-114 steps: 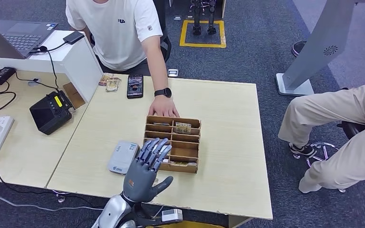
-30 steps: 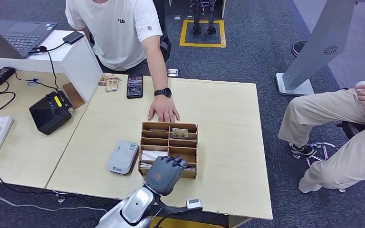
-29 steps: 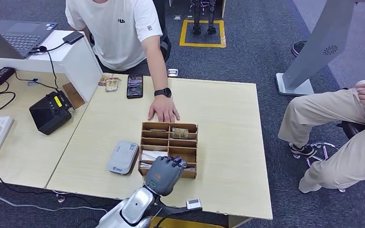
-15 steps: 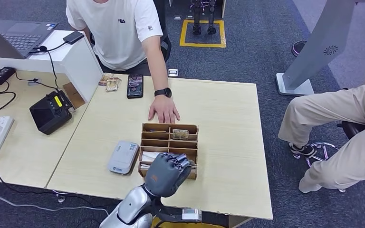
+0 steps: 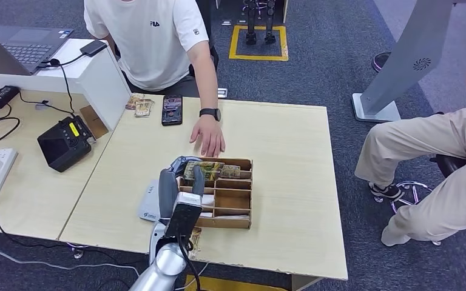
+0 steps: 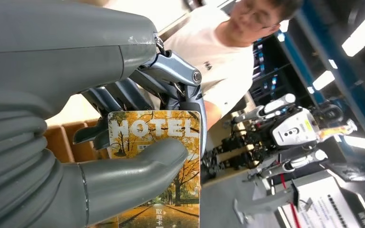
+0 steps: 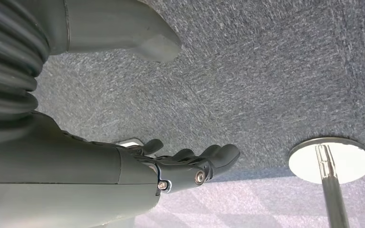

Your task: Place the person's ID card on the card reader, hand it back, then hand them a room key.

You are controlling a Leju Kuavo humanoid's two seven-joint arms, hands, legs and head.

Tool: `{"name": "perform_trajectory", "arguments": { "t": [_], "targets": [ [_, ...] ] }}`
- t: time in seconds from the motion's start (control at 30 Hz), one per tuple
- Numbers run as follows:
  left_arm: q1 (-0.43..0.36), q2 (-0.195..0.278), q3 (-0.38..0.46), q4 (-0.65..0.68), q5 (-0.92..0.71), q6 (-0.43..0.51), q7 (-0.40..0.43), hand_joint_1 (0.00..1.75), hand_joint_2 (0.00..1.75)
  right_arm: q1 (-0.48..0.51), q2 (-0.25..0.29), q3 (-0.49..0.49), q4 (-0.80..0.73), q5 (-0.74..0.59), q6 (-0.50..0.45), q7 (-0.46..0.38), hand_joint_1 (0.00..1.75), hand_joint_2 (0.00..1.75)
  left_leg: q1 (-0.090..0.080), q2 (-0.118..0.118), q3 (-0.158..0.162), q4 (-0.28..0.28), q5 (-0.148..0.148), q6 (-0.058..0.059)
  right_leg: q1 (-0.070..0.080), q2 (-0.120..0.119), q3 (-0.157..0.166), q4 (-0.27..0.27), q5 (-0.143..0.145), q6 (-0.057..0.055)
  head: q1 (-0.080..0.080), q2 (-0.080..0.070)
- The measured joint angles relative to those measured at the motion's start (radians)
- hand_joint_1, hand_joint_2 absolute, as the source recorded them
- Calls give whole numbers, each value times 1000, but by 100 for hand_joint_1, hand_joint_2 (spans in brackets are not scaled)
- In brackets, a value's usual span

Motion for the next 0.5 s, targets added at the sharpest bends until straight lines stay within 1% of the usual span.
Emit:
{"name": "perform_trajectory", "arguments": {
  "t": [0.1,0.3,0.4,0.5],
  "targets": [
    [-53,2,0,-11,91,-35,26,175,175,0,1,0,-2,5,0,-1,0,175,0,0,0,0,0,0,0,0,0,0,0,0,0,0],
    [-202,16,1,11,245,-92,92,175,175,-1,1,0,-6,32,0,-5,0,175,0,-1,0,0,0,0,0,-1,0,0,1,0,0,0],
    [-271,22,6,52,282,-93,123,175,175,-2,1,0,-8,40,0,-11,0,175,0,-1,0,0,1,0,0,-1,0,0,1,0,0,0],
    [-339,28,12,115,286,-65,139,175,175,-2,1,0,-8,47,0,-19,0,175,0,-1,0,0,1,0,0,0,0,0,1,0,0,0]
  ]
}}
